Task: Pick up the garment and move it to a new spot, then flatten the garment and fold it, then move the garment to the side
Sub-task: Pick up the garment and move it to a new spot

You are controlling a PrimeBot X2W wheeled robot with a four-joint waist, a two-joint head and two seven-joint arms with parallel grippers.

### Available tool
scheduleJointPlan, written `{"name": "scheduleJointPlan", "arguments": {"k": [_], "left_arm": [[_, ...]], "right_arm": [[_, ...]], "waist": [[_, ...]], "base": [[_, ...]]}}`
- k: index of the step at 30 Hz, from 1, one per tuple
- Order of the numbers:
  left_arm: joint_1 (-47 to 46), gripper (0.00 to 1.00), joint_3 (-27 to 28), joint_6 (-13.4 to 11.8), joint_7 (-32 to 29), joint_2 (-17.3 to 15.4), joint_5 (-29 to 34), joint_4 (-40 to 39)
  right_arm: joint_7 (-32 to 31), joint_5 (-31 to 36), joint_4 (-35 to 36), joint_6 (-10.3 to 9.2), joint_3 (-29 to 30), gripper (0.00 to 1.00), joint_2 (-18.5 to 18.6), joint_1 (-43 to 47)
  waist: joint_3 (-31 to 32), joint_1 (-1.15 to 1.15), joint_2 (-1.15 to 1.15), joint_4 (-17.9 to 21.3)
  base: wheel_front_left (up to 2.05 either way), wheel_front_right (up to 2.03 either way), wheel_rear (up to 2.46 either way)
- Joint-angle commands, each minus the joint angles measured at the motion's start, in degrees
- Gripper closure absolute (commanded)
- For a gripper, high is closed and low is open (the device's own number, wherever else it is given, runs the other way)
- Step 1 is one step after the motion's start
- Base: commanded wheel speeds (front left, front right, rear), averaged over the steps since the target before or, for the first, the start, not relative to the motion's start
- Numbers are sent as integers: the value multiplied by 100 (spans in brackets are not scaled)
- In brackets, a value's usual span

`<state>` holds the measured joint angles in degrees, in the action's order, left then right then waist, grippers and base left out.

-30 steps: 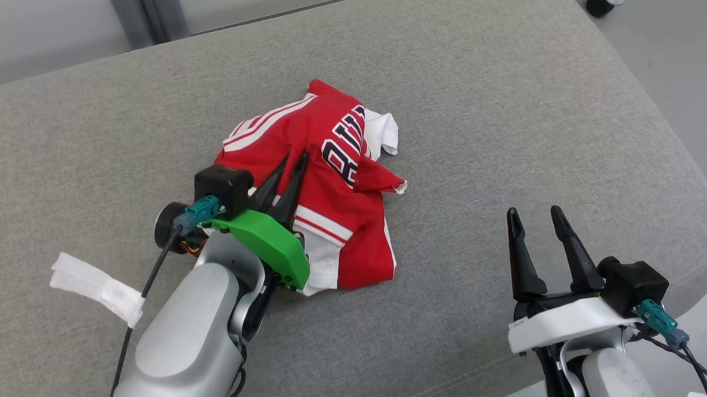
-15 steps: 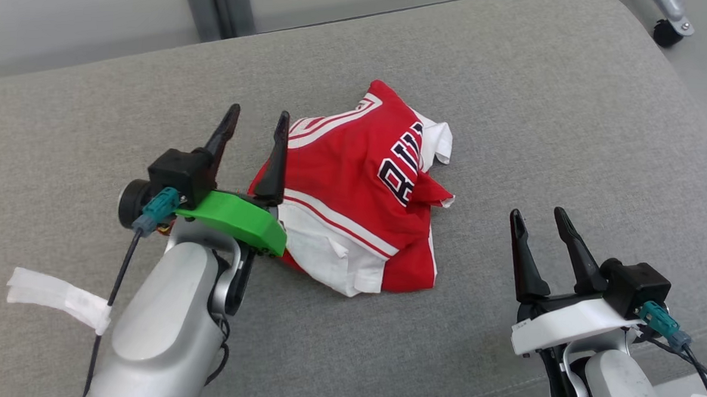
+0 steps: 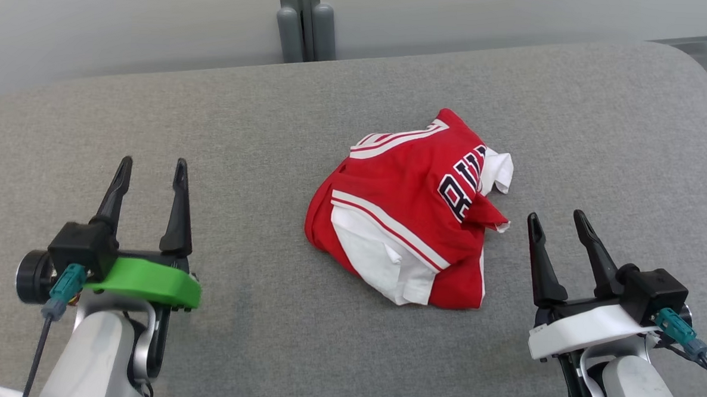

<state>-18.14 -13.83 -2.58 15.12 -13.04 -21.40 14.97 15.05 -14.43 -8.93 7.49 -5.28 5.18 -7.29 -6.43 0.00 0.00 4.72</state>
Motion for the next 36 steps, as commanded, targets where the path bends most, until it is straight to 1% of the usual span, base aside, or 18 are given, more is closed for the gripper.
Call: {"name": "scheduleJointPlan", "arguments": {"k": [1, 7, 10, 14, 18, 24, 31, 36], "left_arm": [[241, 0, 103, -31, 3, -22, 4, -100], [1041, 0, 554, 21, 4, -79, 33, -420], [1403, 0, 747, 55, 4, -15, 65, -568], [1780, 0, 913, 222, 4, 119, 108, -739], [1972, 0, 997, 365, 5, 265, 241, -833], [2041, 0, 1061, 632, 5, 414, 355, -714], [2078, 0, 1168, 772, 5, 586, 517, -586], [2061, 0, 1219, 845, 5, 650, 623, -495]], "right_arm": [[20, 17, 34, 0, 29, 0, 33, 80], [20, 53, 58, 0, 47, 0, 34, 220], [20, 65, 77, 0, 44, 0, 53, 301], [20, 43, 96, 0, 77, 0, 95, 419], [20, 32, 81, 0, 106, 0, 126, 510], [20, 31, 45, 0, 52, 0, 138, 566], [20, -5, -8, 0, -55, 0, 186, 589], [20, -11, -33, 0, -92, 0, 214, 598]], "waist": [[195, 0, 0, -205], [364, 0, 0, -304], [443, 0, 0, -321], [521, 0, 0, -347], [581, 0, 0, -372], [610, 0, 0, -406], [617, 0, 0, -421], [620, 0, 0, -436]], "base": [[0, 0, 0], [0, 0, 0], [0, 0, 0], [0, 0, 0], [0, 0, 0], [0, 0, 0], [0, 0, 0], [0, 0, 0]]}}
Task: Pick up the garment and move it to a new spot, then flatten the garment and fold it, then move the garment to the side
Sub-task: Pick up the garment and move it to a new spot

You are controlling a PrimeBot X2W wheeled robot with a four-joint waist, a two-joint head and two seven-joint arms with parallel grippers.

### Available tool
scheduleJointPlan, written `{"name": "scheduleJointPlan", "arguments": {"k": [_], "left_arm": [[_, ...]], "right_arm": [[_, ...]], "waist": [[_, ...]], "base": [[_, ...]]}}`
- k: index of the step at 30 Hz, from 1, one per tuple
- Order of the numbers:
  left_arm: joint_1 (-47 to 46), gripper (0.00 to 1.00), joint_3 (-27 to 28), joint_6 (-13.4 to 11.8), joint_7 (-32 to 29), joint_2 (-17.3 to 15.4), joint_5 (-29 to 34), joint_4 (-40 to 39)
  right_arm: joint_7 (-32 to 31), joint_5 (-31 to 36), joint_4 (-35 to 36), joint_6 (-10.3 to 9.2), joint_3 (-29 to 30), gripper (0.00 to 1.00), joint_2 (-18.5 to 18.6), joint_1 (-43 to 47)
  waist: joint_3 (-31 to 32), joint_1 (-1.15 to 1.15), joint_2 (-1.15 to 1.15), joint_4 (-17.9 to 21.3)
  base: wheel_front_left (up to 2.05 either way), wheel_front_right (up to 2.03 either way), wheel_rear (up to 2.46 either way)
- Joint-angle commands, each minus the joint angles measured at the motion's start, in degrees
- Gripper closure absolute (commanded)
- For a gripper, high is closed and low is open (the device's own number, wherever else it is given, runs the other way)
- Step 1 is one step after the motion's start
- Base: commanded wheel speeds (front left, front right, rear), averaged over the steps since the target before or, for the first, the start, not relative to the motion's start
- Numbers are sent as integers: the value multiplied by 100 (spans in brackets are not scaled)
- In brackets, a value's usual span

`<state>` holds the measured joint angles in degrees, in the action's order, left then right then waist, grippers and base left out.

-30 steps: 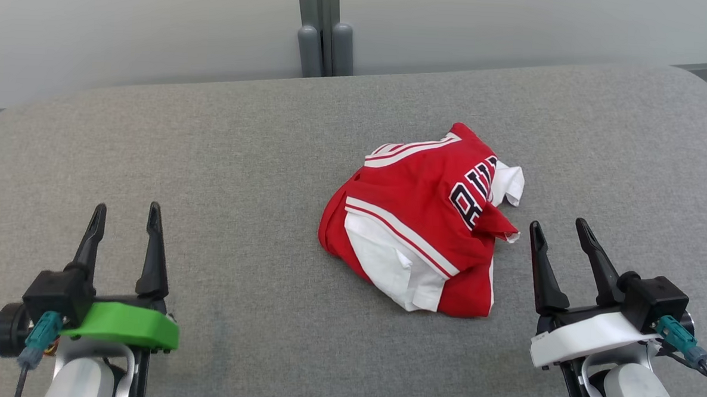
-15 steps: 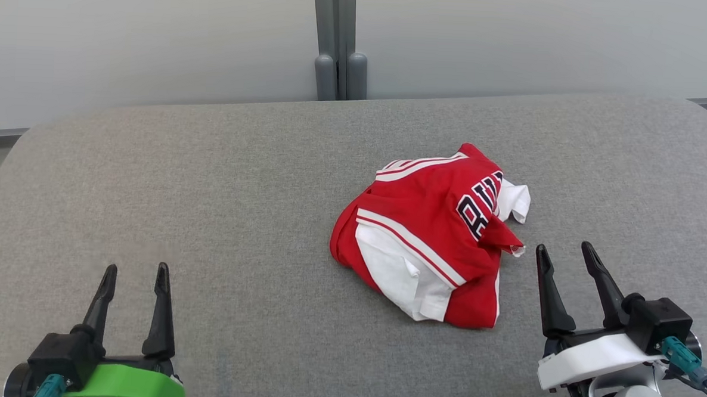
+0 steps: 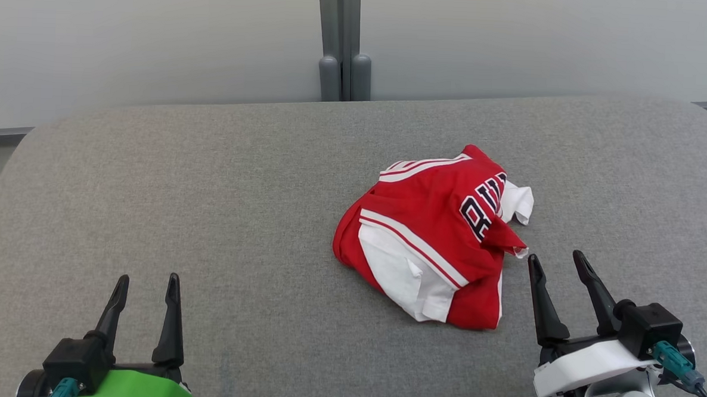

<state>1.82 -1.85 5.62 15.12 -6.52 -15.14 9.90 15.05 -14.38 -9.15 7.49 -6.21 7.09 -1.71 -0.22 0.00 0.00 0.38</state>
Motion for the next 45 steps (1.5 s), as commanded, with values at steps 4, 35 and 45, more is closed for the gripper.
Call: {"name": "scheduleJointPlan", "arguments": {"k": [4, 35, 45], "left_arm": [[35, 0, 77, 57, 5, 57, 71, 38], [-101, 0, 136, 154, 5, 103, 368, 360], [-144, 0, 176, 155, 5, 125, 351, 414]], "right_arm": [[20, -22, -22, 0, -1, 0, 37, 31], [20, -9, -93, 0, -2, 0, 5, 42], [20, -30, -111, 0, -25, 0, 2, 19]], "waist": [[2, 0, 0, -22], [47, 0, 0, -40], [52, 0, 0, 0]], "base": [[0, 0, 0], [0, 0, 0], [0, 0, 0]]}}
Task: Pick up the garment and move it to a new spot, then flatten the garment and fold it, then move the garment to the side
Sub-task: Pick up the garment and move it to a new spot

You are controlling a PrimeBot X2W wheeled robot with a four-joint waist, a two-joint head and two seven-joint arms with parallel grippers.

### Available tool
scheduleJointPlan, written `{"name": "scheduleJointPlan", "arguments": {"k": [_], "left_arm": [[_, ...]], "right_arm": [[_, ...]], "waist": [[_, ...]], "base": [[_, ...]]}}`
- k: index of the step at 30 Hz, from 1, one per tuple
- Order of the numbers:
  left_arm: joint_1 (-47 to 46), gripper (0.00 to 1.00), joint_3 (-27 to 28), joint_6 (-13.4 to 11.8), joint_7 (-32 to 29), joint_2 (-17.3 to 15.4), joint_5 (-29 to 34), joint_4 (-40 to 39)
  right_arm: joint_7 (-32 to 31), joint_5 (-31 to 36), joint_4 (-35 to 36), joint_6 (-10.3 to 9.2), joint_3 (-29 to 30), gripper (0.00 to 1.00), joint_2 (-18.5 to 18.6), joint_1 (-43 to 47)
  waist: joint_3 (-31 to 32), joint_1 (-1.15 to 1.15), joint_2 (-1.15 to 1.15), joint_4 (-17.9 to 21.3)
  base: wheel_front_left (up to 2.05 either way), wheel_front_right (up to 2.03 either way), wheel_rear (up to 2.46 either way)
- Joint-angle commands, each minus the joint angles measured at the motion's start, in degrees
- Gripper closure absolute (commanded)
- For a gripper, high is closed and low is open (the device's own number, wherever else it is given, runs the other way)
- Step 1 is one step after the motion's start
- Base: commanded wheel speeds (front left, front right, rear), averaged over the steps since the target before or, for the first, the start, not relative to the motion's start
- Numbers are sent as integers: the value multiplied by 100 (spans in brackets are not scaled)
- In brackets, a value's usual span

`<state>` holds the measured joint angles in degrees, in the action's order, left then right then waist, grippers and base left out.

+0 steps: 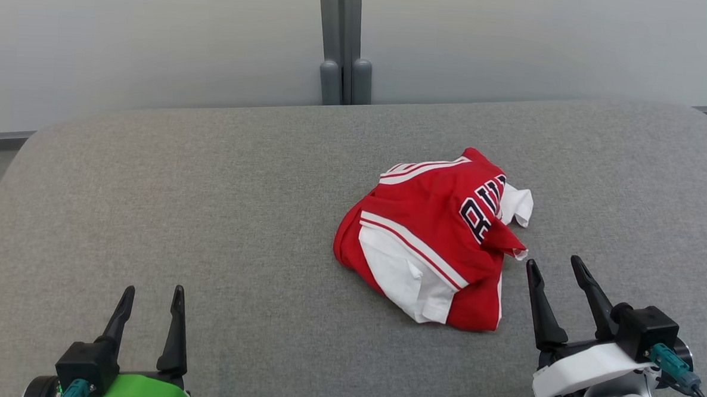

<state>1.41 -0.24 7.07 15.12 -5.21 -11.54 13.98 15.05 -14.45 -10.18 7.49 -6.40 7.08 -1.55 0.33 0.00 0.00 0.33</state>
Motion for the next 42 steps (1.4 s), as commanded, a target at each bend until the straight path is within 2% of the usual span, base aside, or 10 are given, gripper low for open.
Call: {"name": "scheduleJointPlan", "arguments": {"k": [1, 8, 20, 30, 42], "left_arm": [[-149, 0, 11, 12, 5, -3, -25, 10], [-635, 0, -210, 27, 5, -41, 24, 74], [-2270, 0, -1159, 41, -148, -99, -155, 745], [-3043, 0, -2153, 39, -403, -325, -589, 1734], [-3531, 0, -3244, 40, -492, -492, -1547, 2636]], "right_arm": [[20, -23, -7, 0, -8, 0, 2, -3], [20, -49, -6, 0, -47, 0, 19, -87], [20, -131, 6, 0, -48, 0, 52, -351], [20, -201, 40, 0, -60, 0, -25, -572], [20, -257, 8, 0, -73, 0, -26, -718]], "waist": [[-6, 0, 0, 14], [-90, 0, 0, 160], [-588, 0, 0, 767], [-1051, 0, 0, 1225], [-1287, 0, 0, 1498]], "base": [[0, 0, 0], [0, 0, 0], [0, 0, 0], [0, 0, 0], [0, 0, 0]]}}
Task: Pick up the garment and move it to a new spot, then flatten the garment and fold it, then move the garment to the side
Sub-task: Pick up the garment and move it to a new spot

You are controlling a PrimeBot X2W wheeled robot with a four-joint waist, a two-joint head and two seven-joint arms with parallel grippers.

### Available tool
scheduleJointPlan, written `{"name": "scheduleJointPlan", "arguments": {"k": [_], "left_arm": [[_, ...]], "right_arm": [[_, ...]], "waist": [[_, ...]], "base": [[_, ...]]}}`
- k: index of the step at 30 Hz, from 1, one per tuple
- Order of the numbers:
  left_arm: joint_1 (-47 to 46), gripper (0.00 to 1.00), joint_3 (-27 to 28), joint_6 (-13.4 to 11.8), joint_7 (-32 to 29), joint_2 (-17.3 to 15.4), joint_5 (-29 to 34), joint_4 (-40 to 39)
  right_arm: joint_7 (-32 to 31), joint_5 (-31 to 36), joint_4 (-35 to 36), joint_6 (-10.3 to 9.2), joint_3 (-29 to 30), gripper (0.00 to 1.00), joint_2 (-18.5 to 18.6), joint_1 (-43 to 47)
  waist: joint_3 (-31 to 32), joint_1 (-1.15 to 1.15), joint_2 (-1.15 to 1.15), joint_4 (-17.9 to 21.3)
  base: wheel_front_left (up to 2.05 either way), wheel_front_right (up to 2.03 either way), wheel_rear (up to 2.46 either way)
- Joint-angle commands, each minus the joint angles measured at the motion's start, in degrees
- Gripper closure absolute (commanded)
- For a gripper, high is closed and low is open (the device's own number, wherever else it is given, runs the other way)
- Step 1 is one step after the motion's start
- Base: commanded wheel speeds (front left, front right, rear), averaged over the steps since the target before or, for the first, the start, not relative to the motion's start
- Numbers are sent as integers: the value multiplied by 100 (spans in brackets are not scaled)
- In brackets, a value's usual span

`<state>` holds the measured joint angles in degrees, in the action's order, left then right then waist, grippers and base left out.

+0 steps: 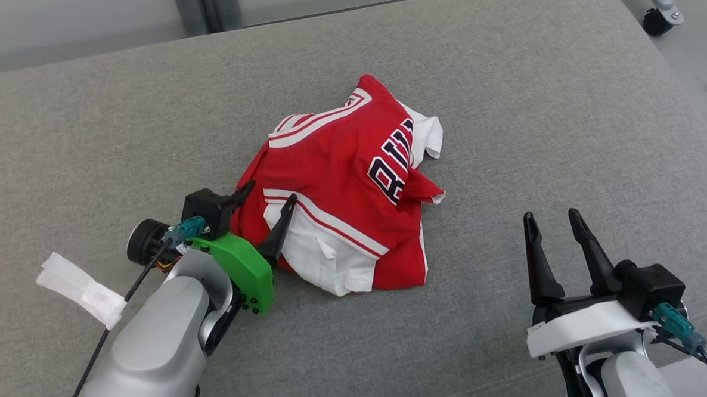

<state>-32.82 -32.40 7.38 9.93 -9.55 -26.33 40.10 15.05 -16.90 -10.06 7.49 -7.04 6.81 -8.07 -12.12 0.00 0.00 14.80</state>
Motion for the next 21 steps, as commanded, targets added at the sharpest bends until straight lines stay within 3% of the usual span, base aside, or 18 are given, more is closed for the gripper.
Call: {"name": "scheduleJointPlan", "arguments": {"k": [1, 7, 8, 9, 10, 11, 21], "left_arm": [[-135, 0, -101, 9, 17, -51, -155, 61], [-359, 0, -593, 10, -79, -39, -770, 252], [-416, 4, -728, 10, -97, -84, -806, 273], [-459, 39, -807, 10, -45, -96, -926, 277], [-492, 82, -868, 10, -9, -83, -1057, 283], [-527, 100, -949, 10, 30, -100, -1113, 280], [-1074, 100, -1247, 10, 492, -197, -1104, 31]], "right_arm": [[20, -16, -6, 0, -18, 0, 3, -69], [20, -33, -28, 0, -78, 0, 30, -138], [20, -37, -26, 0, -92, 0, 34, -149], [20, -43, -23, 0, -96, 0, 45, -148], [20, -48, -18, 0, -93, 0, 53, -146], [20, -49, -11, 0, -84, 0, 56, -141], [20, -9, -70, 0, -63, 0, 19, 32]], "waist": [[-48, 0, 0, 63], [-82, 0, 0, 144], [-87, 0, 0, 163], [-92, 0, 0, 176], [-93, 0, 0, 185], [-92, 0, 0, 189], [167, 0, 0, 31]], "base": [[0, 0, 0], [0, 0, 0], [0, 0, 0], [0, 0, 0], [0, 0, 0], [0, 0, 0], [0, 0, 0]]}}
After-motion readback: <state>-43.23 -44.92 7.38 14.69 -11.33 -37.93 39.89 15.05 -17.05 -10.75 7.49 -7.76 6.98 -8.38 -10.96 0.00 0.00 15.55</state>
